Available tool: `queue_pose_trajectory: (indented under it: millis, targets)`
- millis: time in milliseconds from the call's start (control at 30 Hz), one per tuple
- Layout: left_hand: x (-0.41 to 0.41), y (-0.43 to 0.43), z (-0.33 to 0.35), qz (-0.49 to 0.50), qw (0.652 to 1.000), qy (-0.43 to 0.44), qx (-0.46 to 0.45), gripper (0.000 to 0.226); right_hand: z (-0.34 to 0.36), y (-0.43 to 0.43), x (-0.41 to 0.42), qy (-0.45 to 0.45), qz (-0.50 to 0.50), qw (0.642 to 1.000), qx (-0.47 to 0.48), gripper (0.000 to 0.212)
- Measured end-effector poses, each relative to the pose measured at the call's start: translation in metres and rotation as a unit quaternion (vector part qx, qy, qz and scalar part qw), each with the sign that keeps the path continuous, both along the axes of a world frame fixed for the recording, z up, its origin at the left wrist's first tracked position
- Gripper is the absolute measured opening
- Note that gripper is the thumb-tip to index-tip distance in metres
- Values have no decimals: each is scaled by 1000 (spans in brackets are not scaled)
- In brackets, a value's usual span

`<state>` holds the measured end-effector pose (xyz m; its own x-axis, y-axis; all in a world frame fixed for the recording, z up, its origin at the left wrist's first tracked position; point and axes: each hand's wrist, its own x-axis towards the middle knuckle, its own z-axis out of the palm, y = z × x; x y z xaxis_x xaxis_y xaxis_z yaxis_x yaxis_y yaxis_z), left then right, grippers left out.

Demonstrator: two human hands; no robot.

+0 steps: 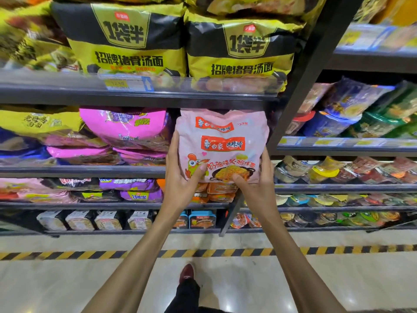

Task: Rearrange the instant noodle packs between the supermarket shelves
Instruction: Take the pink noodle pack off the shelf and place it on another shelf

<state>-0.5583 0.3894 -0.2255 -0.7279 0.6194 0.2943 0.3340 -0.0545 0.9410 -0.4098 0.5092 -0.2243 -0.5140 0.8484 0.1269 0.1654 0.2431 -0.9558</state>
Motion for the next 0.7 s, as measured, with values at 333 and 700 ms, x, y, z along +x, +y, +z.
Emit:
queue_pose_trajectory:
  millis: [333, 700]
  targets:
    - [59, -53, 11, 38, 999, 4, 13, 87, 18, -48, 49, 75, 81, 993, -40, 77]
    - [122, -151, 45, 147, 988, 4, 54, 94, 51, -111, 77, 57, 201, 978, -16, 81]
